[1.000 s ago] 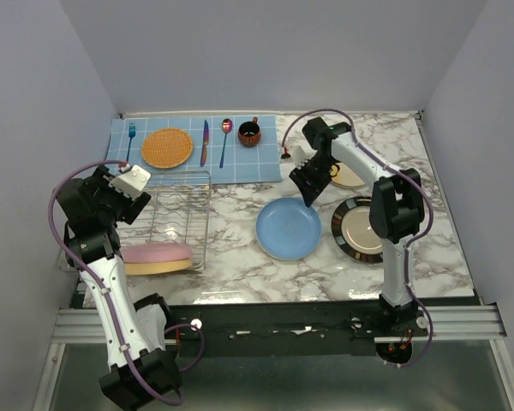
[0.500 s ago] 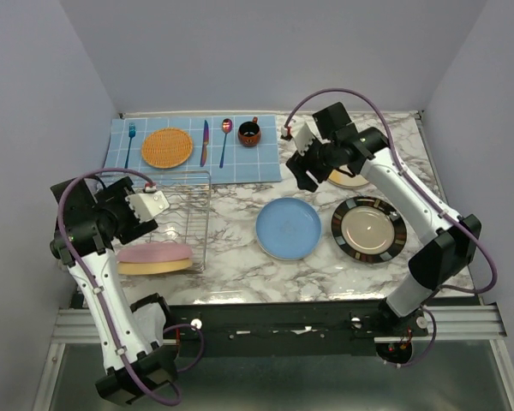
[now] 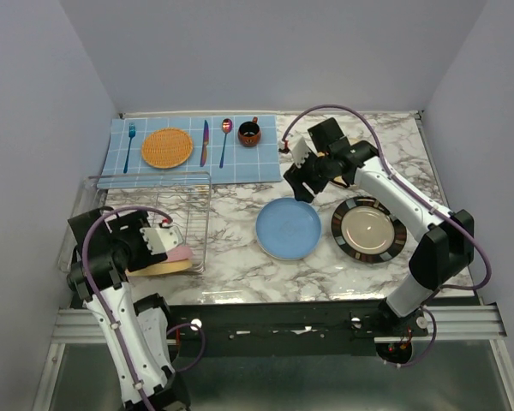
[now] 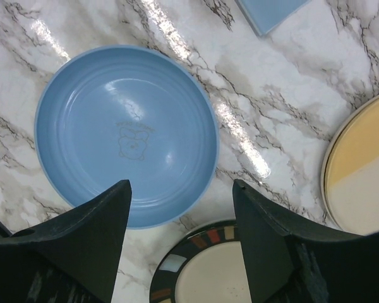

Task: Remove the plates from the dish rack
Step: Place the plate at the center of the board, then unload the plate from the dish rack, then place the plate at the center of the board.

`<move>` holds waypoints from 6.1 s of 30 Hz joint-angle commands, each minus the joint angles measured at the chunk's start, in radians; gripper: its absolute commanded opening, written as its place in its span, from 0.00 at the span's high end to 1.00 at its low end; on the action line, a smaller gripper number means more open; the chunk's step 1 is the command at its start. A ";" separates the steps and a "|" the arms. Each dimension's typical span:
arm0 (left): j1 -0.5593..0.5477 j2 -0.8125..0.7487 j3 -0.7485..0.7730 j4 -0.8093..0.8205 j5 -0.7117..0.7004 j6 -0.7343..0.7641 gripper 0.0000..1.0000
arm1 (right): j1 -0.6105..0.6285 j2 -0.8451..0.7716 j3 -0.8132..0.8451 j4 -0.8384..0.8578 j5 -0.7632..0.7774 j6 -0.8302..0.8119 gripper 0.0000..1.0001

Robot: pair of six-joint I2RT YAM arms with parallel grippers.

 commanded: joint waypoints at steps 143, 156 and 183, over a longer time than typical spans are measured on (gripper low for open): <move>-0.814 0.000 -0.111 -0.029 -0.538 -0.178 1.00 | 0.032 0.231 -0.106 0.079 0.035 0.001 0.27; -0.814 -0.015 0.039 0.086 -0.521 -0.221 1.00 | 0.032 0.226 -0.105 0.090 0.044 0.005 0.27; -0.814 0.511 0.705 0.219 -0.103 -0.795 1.00 | 0.029 -0.173 -0.112 0.276 0.090 0.159 0.21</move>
